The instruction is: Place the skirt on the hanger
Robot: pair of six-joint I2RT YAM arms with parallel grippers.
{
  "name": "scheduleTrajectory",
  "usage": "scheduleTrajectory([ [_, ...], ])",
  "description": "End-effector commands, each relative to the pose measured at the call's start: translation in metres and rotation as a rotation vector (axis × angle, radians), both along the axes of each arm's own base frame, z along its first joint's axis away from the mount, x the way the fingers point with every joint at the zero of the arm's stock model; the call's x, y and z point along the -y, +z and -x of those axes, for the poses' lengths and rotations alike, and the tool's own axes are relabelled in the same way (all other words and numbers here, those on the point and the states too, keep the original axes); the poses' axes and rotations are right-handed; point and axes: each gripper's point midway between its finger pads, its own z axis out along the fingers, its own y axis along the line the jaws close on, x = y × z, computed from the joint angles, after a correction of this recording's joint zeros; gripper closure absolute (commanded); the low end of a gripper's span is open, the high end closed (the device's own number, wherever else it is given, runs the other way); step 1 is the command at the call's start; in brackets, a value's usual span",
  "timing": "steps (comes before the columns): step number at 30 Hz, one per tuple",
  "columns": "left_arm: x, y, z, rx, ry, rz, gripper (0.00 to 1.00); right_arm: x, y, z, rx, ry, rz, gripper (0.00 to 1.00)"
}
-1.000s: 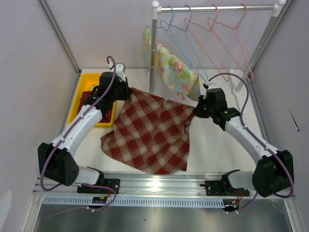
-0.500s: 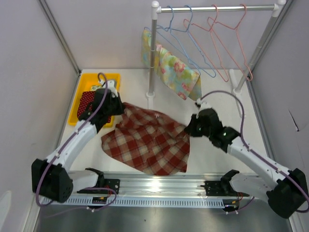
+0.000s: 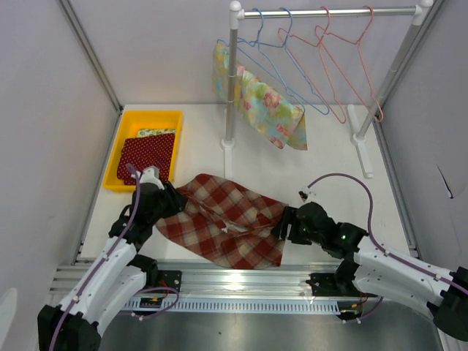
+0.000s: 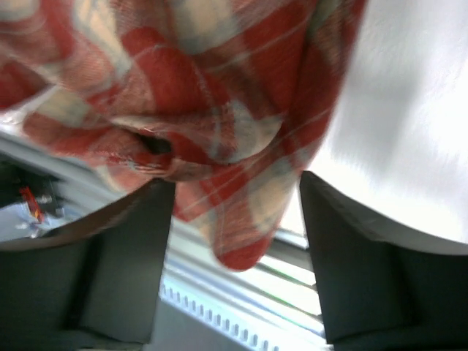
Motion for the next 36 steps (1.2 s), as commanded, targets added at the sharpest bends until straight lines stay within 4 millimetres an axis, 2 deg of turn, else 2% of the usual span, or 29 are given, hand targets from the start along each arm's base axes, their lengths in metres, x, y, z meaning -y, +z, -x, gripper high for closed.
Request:
scheduleTrajectory([
  [1, -0.008, 0.023, -0.005, 0.081, 0.085, 0.053, 0.48, 0.000, 0.025, -0.002, 0.033, -0.101, -0.089, 0.23],
  [2, -0.008, 0.033, -0.004, 0.104, 0.088, 0.063, 0.44, 0.005, 0.026, -0.002, 0.032, -0.126, -0.083, 0.21],
  [5, -0.008, 0.047, -0.003, 0.133, 0.086, 0.073, 0.44, 0.014, 0.033, -0.007, 0.060, -0.194, -0.104, 0.21],
  [7, -0.011, 0.061, 0.000, 0.159, 0.094, 0.074, 0.44, 0.021, 0.031, -0.008, 0.056, -0.239, -0.104, 0.20],
  [8, -0.012, 0.064, 0.003, 0.165, 0.090, 0.073, 0.43, 0.021, 0.032, -0.010, 0.061, -0.248, -0.114, 0.20],
  [9, -0.012, 0.077, 0.004, 0.197, 0.087, 0.081, 0.43, 0.023, 0.031, -0.011, 0.061, -0.260, -0.110, 0.20],
  [12, -0.009, 0.089, 0.006, 0.221, 0.059, 0.083, 0.43, 0.022, 0.023, -0.017, 0.052, -0.293, -0.117, 0.18],
  [17, -0.001, 0.088, 0.003, 0.213, 0.019, 0.098, 0.44, 0.017, -0.010, -0.035, -0.007, -0.334, -0.109, 0.22],
  [20, 0.006, 0.091, 0.005, 0.217, -0.019, 0.116, 0.44, 0.015, -0.034, -0.044, -0.057, -0.351, -0.084, 0.31],
  [25, 0.020, 0.099, 0.003, 0.209, -0.109, 0.122, 0.46, 0.003, -0.044, -0.057, -0.059, -0.330, -0.082, 0.35],
  [26, 0.021, 0.100, 0.003, 0.210, -0.119, 0.117, 0.46, 0.003, -0.043, -0.059, -0.057, -0.328, -0.077, 0.38],
  [27, 0.022, 0.102, 0.003, 0.213, -0.126, 0.118, 0.46, 0.006, -0.048, -0.059, -0.068, -0.334, -0.052, 0.49],
  [30, 0.025, 0.111, 0.002, 0.229, -0.145, 0.116, 0.46, 0.011, -0.049, -0.064, -0.067, -0.331, -0.034, 0.67],
  [32, 0.026, 0.115, 0.001, 0.230, -0.153, 0.114, 0.47, 0.020, -0.049, -0.070, -0.068, -0.348, -0.035, 0.74],
  [33, 0.026, 0.117, 0.001, 0.234, -0.157, 0.115, 0.47, 0.023, -0.046, -0.073, -0.058, -0.339, -0.023, 0.82],
  [35, 0.029, 0.119, 0.001, 0.234, -0.172, 0.118, 0.47, 0.039, -0.044, -0.079, -0.060, -0.366, 0.009, 0.90],
  [36, 0.029, 0.121, 0.001, 0.240, -0.176, 0.120, 0.47, 0.048, -0.043, -0.080, -0.059, -0.367, 0.046, 0.99],
])
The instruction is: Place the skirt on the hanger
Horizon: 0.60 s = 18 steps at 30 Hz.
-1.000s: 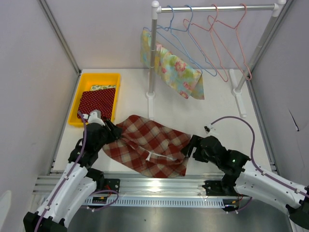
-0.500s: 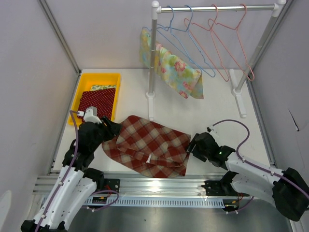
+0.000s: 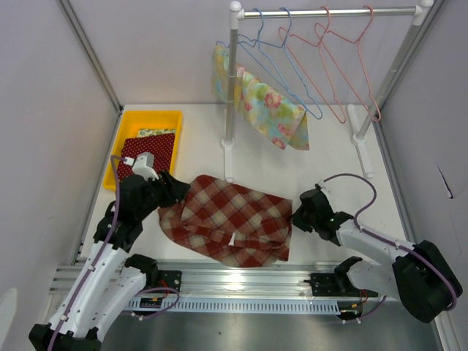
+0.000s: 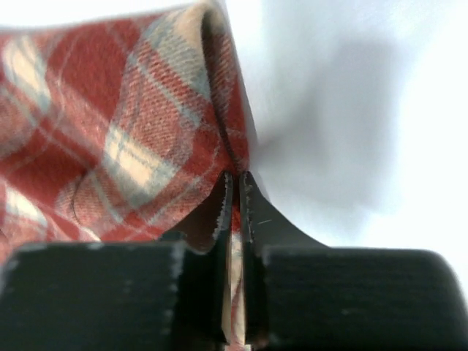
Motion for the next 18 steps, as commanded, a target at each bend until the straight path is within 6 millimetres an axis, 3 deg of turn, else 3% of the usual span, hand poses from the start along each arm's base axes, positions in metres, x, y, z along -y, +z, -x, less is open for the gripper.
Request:
scheduleTrajectory([
  [1, 0.005, 0.026, -0.002, 0.065, -0.048, 0.005, 0.47, 0.028, 0.019, -0.020, 0.041, -0.027, 0.076, 1.00],
  [4, 0.006, 0.028, -0.003, 0.071, -0.052, 0.004, 0.48, 0.047, 0.033, -0.031, 0.060, -0.023, 0.122, 1.00],
  [8, 0.010, 0.031, -0.004, 0.070, -0.071, 0.009, 0.48, 0.087, 0.045, -0.053, 0.043, -0.073, 0.189, 1.00],
  [10, 0.011, 0.031, -0.005, 0.068, -0.076, 0.003, 0.48, 0.090, 0.055, -0.066, 0.056, -0.051, 0.180, 1.00],
  [13, 0.017, 0.035, -0.007, 0.076, -0.105, 0.001, 0.47, 0.097, 0.054, -0.076, 0.024, -0.042, 0.220, 0.94],
  [17, 0.032, 0.047, -0.010, 0.089, -0.175, -0.029, 0.47, 0.095, 0.067, -0.082, 0.042, -0.036, 0.212, 0.63],
  [18, 0.037, 0.050, -0.010, 0.100, -0.187, -0.040, 0.47, 0.096, 0.073, -0.080, 0.054, -0.037, 0.210, 0.47],
])
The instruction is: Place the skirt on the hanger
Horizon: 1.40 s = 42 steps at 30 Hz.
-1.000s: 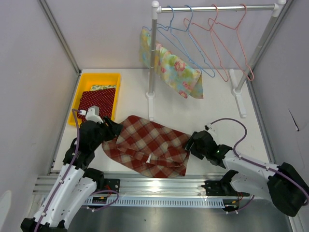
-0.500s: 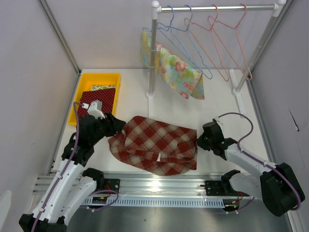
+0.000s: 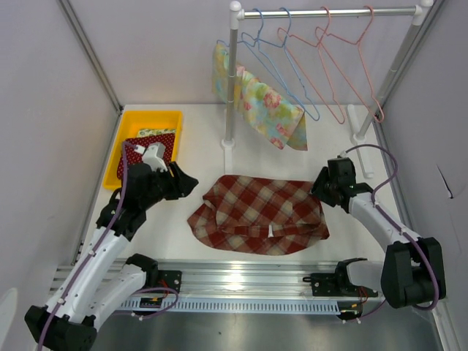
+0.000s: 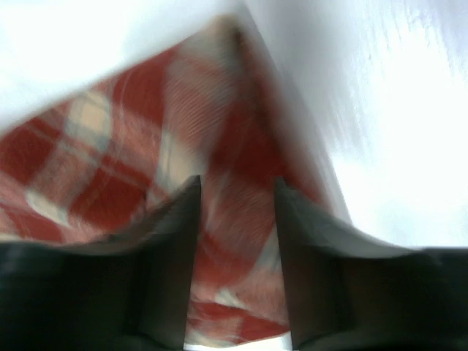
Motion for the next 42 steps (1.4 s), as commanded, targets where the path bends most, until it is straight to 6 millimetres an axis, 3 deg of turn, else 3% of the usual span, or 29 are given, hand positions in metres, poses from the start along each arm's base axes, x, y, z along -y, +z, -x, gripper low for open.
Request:
scheduleTrajectory([
  [1, 0.020, 0.035, -0.005, 0.100, -0.083, -0.019, 0.46, 0.000, 0.025, -0.001, 0.042, 0.044, 0.014, 0.40],
  [3, 0.029, 0.052, -0.006, 0.133, -0.101, -0.020, 0.46, 0.003, 0.038, 0.006, 0.062, 0.036, 0.014, 0.34],
  [6, 0.036, 0.060, -0.011, 0.145, -0.110, -0.023, 0.46, 0.001, 0.066, 0.018, 0.116, 0.050, -0.001, 0.40],
  [11, 0.039, 0.063, -0.013, 0.156, -0.115, -0.020, 0.46, -0.016, 0.154, 0.040, 0.333, 0.181, -0.024, 0.42],
  [12, 0.039, 0.063, -0.013, 0.156, -0.116, -0.019, 0.46, -0.025, 0.188, 0.039, 0.417, 0.240, -0.040, 0.42],
  [13, 0.041, 0.063, -0.013, 0.157, -0.121, -0.018, 0.46, -0.029, 0.204, 0.037, 0.456, 0.268, -0.039, 0.41],
  [15, 0.041, 0.065, -0.013, 0.161, -0.124, -0.016, 0.46, -0.035, 0.240, 0.025, 0.552, 0.311, -0.030, 0.41],
  [16, 0.042, 0.063, -0.013, 0.159, -0.128, -0.017, 0.46, -0.036, 0.278, 0.020, 0.640, 0.330, -0.012, 0.41],
  [19, 0.041, 0.063, -0.012, 0.160, -0.132, -0.020, 0.46, -0.047, 0.319, -0.013, 0.734, 0.387, 0.028, 0.44],
  [20, 0.041, 0.061, -0.012, 0.156, -0.134, -0.023, 0.46, -0.052, 0.345, -0.032, 0.795, 0.389, 0.037, 0.44],
  [22, 0.041, 0.060, -0.010, 0.157, -0.137, -0.026, 0.46, -0.058, 0.368, -0.051, 0.853, 0.417, 0.052, 0.44],
  [23, 0.041, 0.058, -0.010, 0.153, -0.138, -0.030, 0.46, -0.060, 0.400, -0.056, 0.933, 0.430, 0.064, 0.45],
  [24, 0.040, 0.058, -0.010, 0.156, -0.138, -0.032, 0.46, -0.067, 0.395, -0.077, 0.916, 0.445, 0.072, 0.45],
  [25, 0.040, 0.058, -0.008, 0.158, -0.139, -0.031, 0.46, -0.068, 0.403, -0.085, 0.936, 0.444, 0.082, 0.45],
  [26, 0.040, 0.058, -0.008, 0.158, -0.140, -0.029, 0.46, -0.068, 0.428, -0.089, 1.001, 0.440, 0.094, 0.45],
  [27, 0.040, 0.059, -0.008, 0.161, -0.141, -0.027, 0.46, -0.072, 0.422, -0.107, 0.988, 0.445, 0.098, 0.45],
  [30, 0.042, 0.059, -0.007, 0.160, -0.153, -0.024, 0.47, -0.077, 0.437, -0.135, 1.042, 0.449, 0.129, 0.44],
  [34, 0.041, 0.062, -0.007, 0.163, -0.153, -0.028, 0.46, -0.089, 0.446, -0.160, 1.105, 0.493, 0.150, 0.43],
  [39, 0.042, 0.059, -0.007, 0.160, -0.160, -0.037, 0.46, -0.092, 0.464, -0.177, 1.178, 0.474, 0.179, 0.42],
  [42, 0.043, 0.056, -0.007, 0.152, -0.165, -0.038, 0.47, -0.099, 0.460, -0.191, 1.169, 0.482, 0.181, 0.42],
])
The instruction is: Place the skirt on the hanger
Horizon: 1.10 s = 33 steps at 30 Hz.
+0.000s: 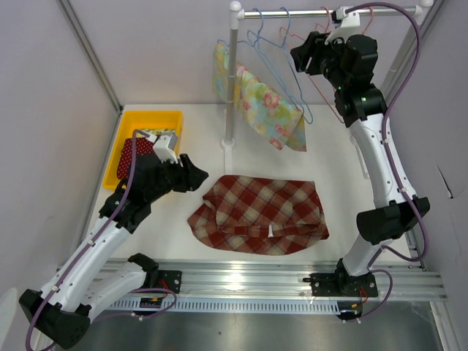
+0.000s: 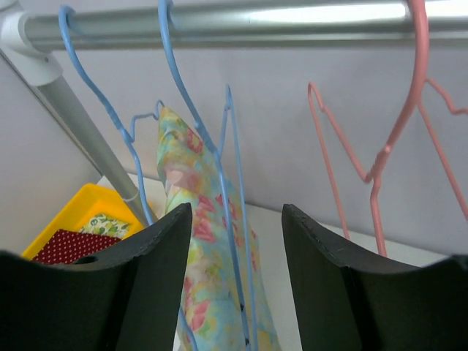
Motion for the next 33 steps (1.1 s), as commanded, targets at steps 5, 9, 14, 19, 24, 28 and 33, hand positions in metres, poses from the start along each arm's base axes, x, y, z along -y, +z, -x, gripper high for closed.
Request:
scheduleTrajectory([
  [5, 0.008, 0.015, -0.002, 0.049, -0.039, 0.015, 0.47, -0.029, 0.043, -0.017, 0.152, 0.032, 0.014, 0.41],
  [9, 0.007, 0.018, -0.003, 0.056, -0.041, 0.007, 0.47, -0.042, 0.034, -0.033, 0.149, 0.011, 0.044, 0.43],
  [14, 0.006, 0.015, -0.004, 0.051, -0.043, -0.015, 0.47, -0.045, 0.027, -0.042, 0.150, -0.021, 0.045, 0.44],
  [19, 0.008, 0.010, -0.004, 0.042, -0.052, -0.022, 0.47, -0.046, 0.014, -0.053, 0.140, -0.043, 0.063, 0.56],
  [24, 0.007, 0.015, -0.004, 0.054, -0.053, -0.023, 0.47, -0.042, 0.015, -0.056, 0.153, -0.056, 0.060, 0.77],
  [28, 0.005, 0.017, -0.002, 0.059, -0.050, -0.033, 0.47, -0.038, 0.021, -0.057, 0.160, -0.041, 0.043, 0.91],
  [33, 0.004, 0.018, -0.002, 0.059, -0.050, -0.033, 0.47, -0.032, 0.034, -0.054, 0.183, -0.025, 0.012, 1.00],
])
